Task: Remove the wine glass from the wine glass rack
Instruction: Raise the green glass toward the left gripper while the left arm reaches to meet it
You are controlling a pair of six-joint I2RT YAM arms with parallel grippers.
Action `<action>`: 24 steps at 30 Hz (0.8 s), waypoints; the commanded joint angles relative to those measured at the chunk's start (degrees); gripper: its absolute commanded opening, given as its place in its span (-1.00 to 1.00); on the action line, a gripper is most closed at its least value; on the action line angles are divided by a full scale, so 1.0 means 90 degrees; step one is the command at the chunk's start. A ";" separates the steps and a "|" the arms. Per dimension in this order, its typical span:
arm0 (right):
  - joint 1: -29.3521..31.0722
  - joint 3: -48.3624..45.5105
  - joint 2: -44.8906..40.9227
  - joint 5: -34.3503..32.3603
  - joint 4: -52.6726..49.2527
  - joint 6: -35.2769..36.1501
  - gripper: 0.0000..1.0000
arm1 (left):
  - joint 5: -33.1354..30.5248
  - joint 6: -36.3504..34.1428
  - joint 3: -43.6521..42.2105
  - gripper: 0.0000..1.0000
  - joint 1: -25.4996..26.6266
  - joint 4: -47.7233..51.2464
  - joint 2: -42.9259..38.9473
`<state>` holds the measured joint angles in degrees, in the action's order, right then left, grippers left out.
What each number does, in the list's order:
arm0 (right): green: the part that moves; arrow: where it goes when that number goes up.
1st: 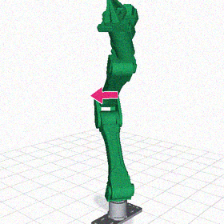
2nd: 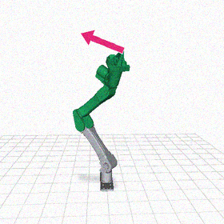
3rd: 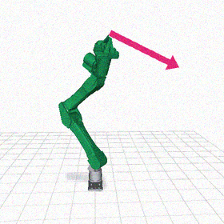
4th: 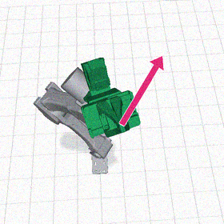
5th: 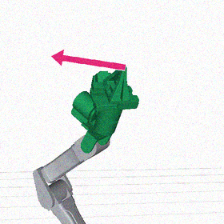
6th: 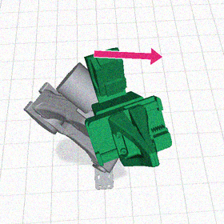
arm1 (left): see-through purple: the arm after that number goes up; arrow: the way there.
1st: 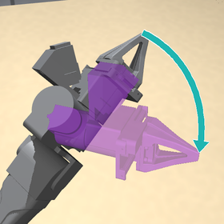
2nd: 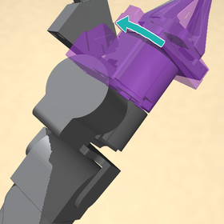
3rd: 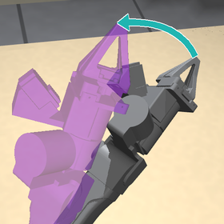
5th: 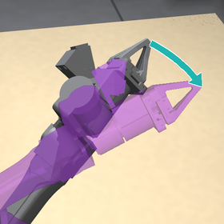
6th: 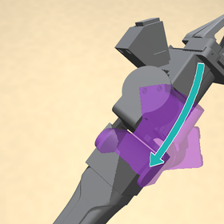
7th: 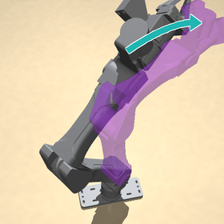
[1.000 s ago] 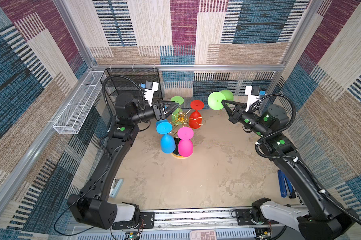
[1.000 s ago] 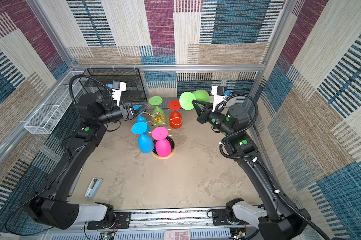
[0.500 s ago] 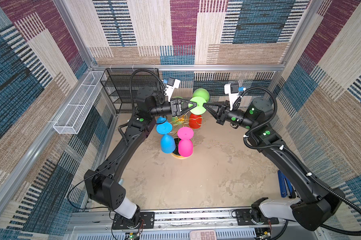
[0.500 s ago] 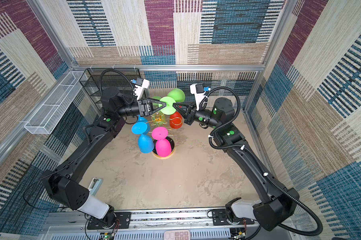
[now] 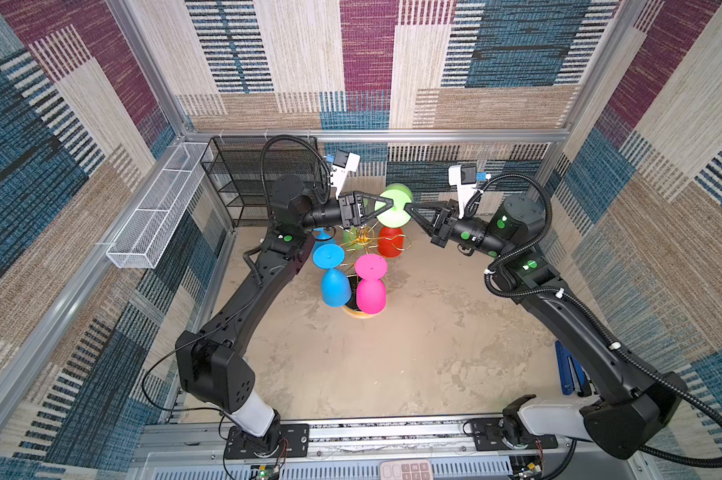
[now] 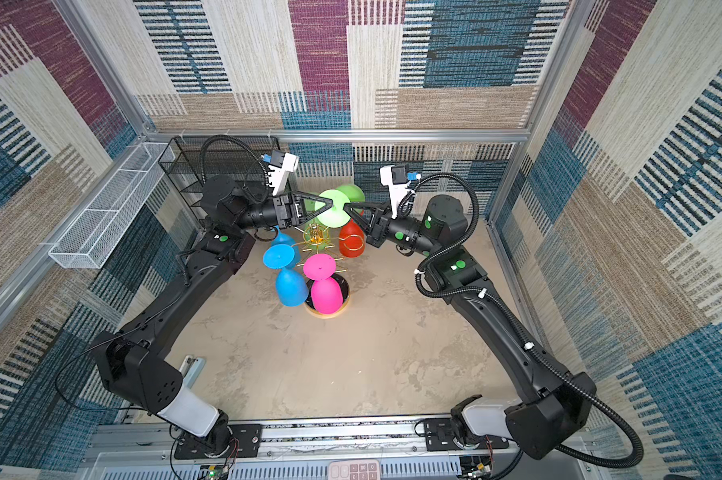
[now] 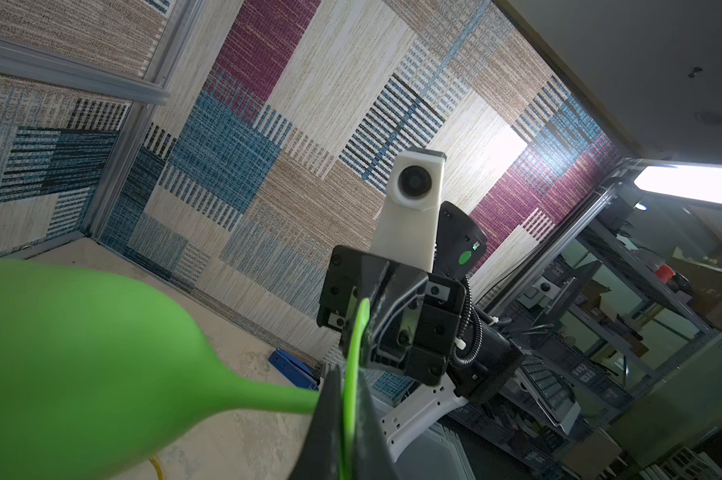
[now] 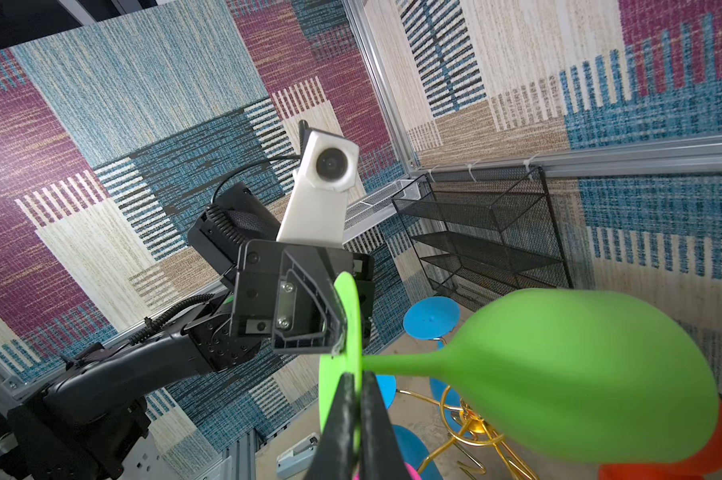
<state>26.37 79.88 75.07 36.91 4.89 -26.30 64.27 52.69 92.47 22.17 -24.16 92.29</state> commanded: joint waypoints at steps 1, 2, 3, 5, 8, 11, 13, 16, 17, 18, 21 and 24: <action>0.0029 0.0028 -0.0051 -0.0081 0.0105 0.0150 -0.45 | 0.0068 0.0593 0.0003 -1.00 0.0014 -0.0496 -0.0012; 0.0029 -0.0002 -0.0117 -0.0224 0.0024 0.0299 -0.13 | 0.0012 0.0639 0.0014 -1.00 0.0017 -0.0485 -0.0011; 0.0030 -0.0022 -0.0184 -0.0368 -0.0058 0.0443 0.09 | -0.0055 0.0675 0.0040 -1.00 -0.0002 -0.0417 -0.0020; 0.0029 -0.0153 -0.0445 -0.0905 -0.0191 0.0791 0.40 | -0.0187 0.0698 0.0100 -1.00 -0.0034 -0.0149 -0.0025; 0.0029 -0.0561 -0.0969 -0.1734 -0.0108 0.1445 0.62 | -0.0312 0.0727 0.0174 -1.00 -0.0074 0.0036 -0.0055; 0.0029 -0.1272 -0.1493 -0.2436 0.0365 0.2371 0.80 | -0.0338 0.0808 0.0274 -1.00 -0.0088 0.0030 -0.0050; 0.0029 -0.1769 -0.1721 -0.2708 0.0756 0.2912 0.87 | -0.0343 0.0878 0.0312 -1.00 -0.0081 0.0007 -0.0043; 0.0029 -0.2158 -0.1752 -0.2733 0.1169 0.3467 0.93 | -0.0354 0.0950 0.0322 -1.00 -0.0081 -0.0020 -0.0059; 0.0028 -0.2196 -0.1683 -0.2705 0.1271 0.3576 0.94 | -0.0361 0.0971 0.0322 -1.00 -0.0083 -0.0017 -0.0057; 0.0030 -0.2205 -0.1595 -0.2633 0.1378 0.3673 0.95 | -0.0364 0.0998 0.0322 -1.00 -0.0081 -0.0026 -0.0059; 0.0029 -0.2113 -0.1229 -0.2439 0.1601 0.3835 0.96 | -0.0378 0.1097 0.0322 -1.00 -0.0085 -0.0054 -0.0059; 0.0031 -0.1933 -0.0792 -0.2318 0.1715 0.4046 0.97 | -0.0370 0.1163 0.0313 -1.00 -0.0085 -0.0087 -0.0107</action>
<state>26.57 61.28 65.54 14.96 16.03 6.31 61.49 61.73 94.91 21.43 -22.92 92.07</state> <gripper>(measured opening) 0.982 0.065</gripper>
